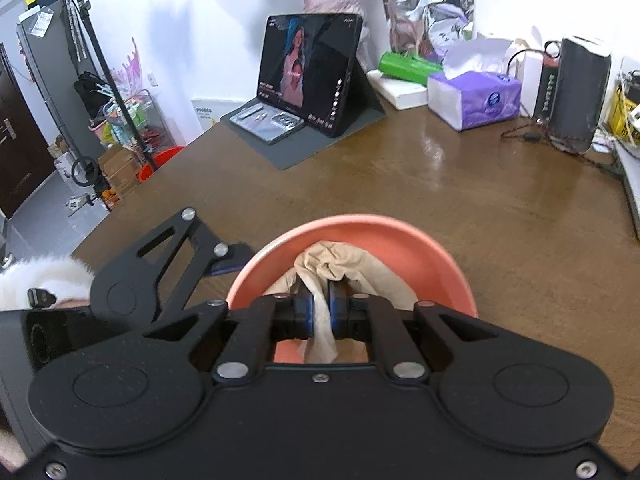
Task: Clean bowl
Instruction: 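Press the towel into the bowl bottom and lift it with the right tool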
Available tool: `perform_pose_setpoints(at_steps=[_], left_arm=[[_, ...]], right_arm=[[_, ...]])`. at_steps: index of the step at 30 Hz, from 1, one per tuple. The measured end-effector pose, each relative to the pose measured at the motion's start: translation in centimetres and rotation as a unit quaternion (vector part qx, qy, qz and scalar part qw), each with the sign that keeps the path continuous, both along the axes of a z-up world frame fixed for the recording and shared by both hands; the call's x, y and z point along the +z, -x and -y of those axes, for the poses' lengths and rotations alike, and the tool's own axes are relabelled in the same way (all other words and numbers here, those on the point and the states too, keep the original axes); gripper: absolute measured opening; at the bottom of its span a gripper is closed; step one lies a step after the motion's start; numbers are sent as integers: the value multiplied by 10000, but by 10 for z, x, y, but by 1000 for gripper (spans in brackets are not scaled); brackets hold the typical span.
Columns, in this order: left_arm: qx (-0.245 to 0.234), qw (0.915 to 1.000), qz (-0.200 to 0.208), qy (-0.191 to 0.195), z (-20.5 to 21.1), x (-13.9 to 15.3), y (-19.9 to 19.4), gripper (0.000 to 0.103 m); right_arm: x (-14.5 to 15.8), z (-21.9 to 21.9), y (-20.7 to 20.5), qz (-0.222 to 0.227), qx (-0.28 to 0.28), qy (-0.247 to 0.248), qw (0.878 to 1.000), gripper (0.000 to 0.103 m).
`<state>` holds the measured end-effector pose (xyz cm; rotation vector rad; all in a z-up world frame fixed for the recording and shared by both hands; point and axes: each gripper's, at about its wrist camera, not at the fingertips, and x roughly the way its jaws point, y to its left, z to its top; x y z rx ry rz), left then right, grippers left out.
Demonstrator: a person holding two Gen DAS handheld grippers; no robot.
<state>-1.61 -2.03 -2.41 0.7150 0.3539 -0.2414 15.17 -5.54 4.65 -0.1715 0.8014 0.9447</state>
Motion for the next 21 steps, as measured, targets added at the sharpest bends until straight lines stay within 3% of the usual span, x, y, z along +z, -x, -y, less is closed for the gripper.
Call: perform_pose_setpoints(at_steps=[21], left_arm=[[-50,10000,75,-34,10,-1,21,95]], right_arm=[[-3,20,-4,404,-496,410,9971,8]])
